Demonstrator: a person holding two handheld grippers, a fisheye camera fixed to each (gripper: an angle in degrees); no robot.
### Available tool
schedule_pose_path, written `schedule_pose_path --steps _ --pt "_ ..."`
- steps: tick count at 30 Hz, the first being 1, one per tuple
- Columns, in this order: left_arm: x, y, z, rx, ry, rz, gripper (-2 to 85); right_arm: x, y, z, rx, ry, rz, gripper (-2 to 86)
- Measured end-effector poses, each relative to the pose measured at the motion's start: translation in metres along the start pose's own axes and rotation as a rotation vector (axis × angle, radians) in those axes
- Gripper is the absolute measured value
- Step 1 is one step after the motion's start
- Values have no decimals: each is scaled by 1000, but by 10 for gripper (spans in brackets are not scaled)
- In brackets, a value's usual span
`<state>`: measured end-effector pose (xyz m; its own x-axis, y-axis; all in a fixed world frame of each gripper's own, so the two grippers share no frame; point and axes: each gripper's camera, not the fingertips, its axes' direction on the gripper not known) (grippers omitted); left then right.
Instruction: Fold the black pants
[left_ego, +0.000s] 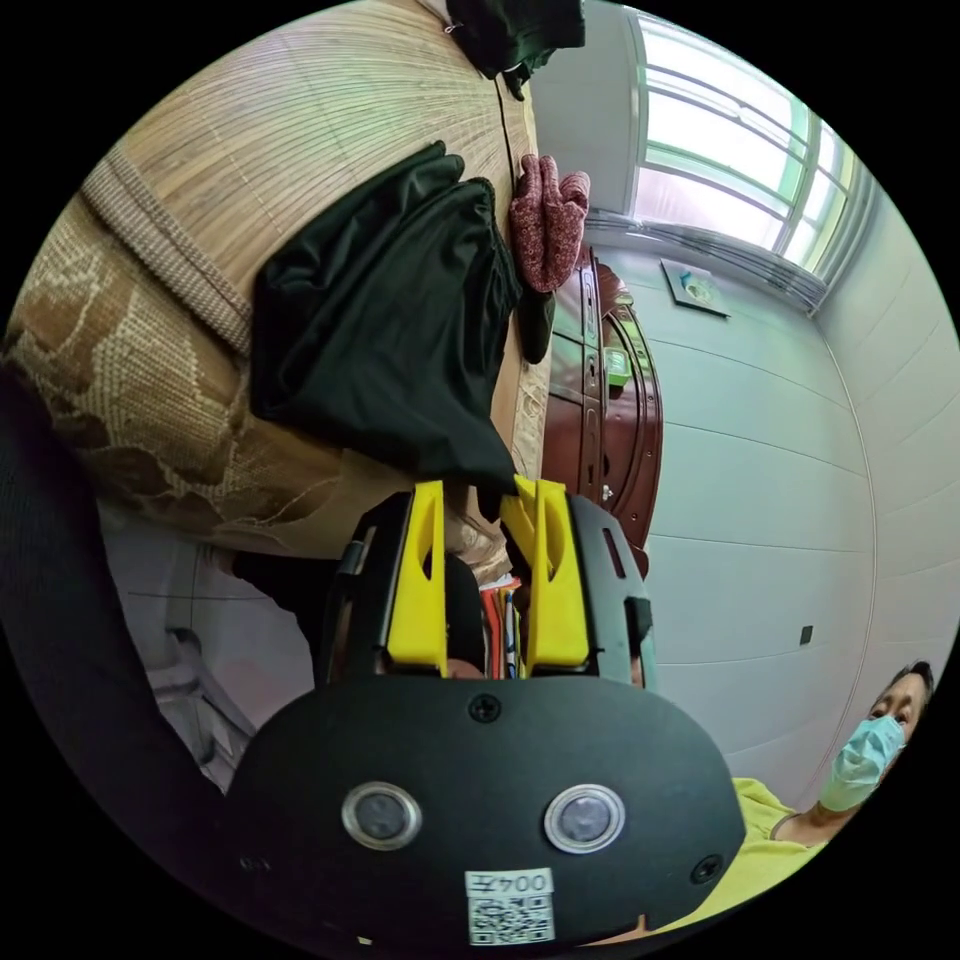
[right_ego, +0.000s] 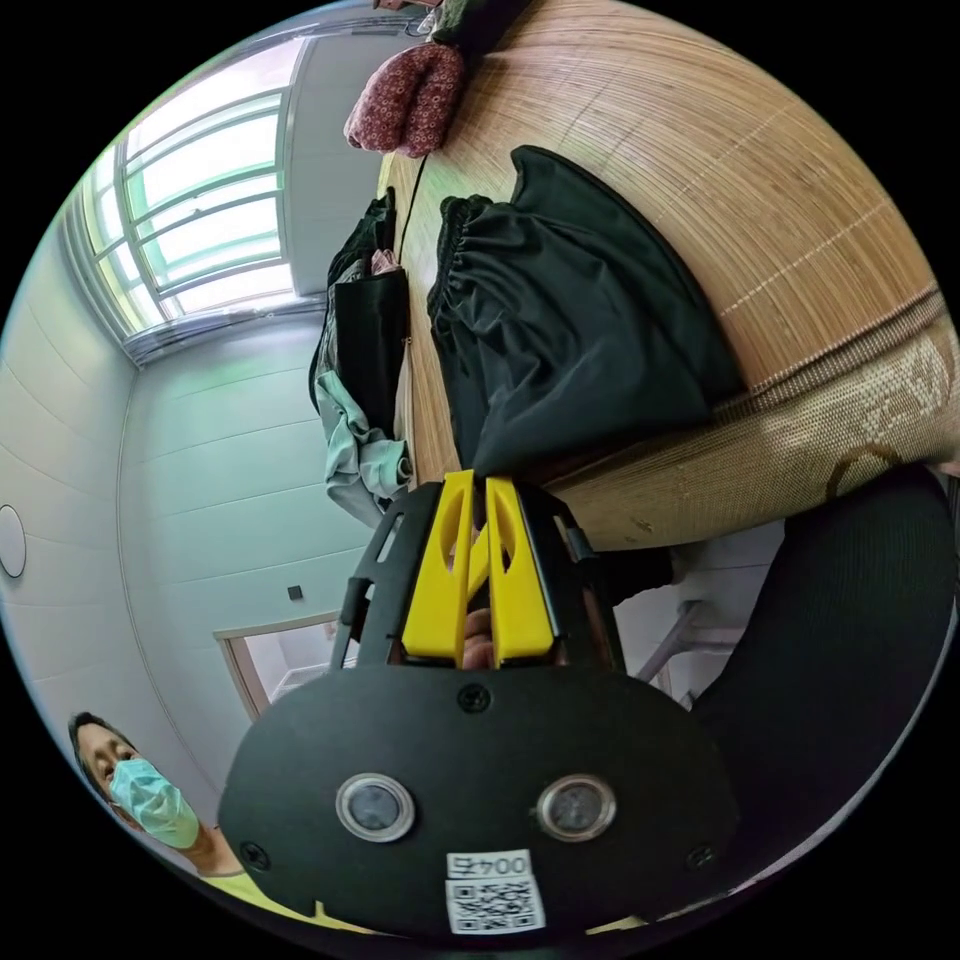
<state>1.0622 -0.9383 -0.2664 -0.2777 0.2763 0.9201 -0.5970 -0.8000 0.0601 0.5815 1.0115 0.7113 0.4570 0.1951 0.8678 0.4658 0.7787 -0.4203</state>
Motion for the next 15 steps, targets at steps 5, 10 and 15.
schedule_pose_path --steps 5,10,15 --pt "-29 12 38 83 8 6 157 -13 -6 6 -15 25 -12 32" --pt "-63 19 71 154 12 1 172 -18 -8 9 -26 33 -21 27" --pt "-114 27 126 147 6 -30 161 -23 -11 15 -43 44 -28 23"
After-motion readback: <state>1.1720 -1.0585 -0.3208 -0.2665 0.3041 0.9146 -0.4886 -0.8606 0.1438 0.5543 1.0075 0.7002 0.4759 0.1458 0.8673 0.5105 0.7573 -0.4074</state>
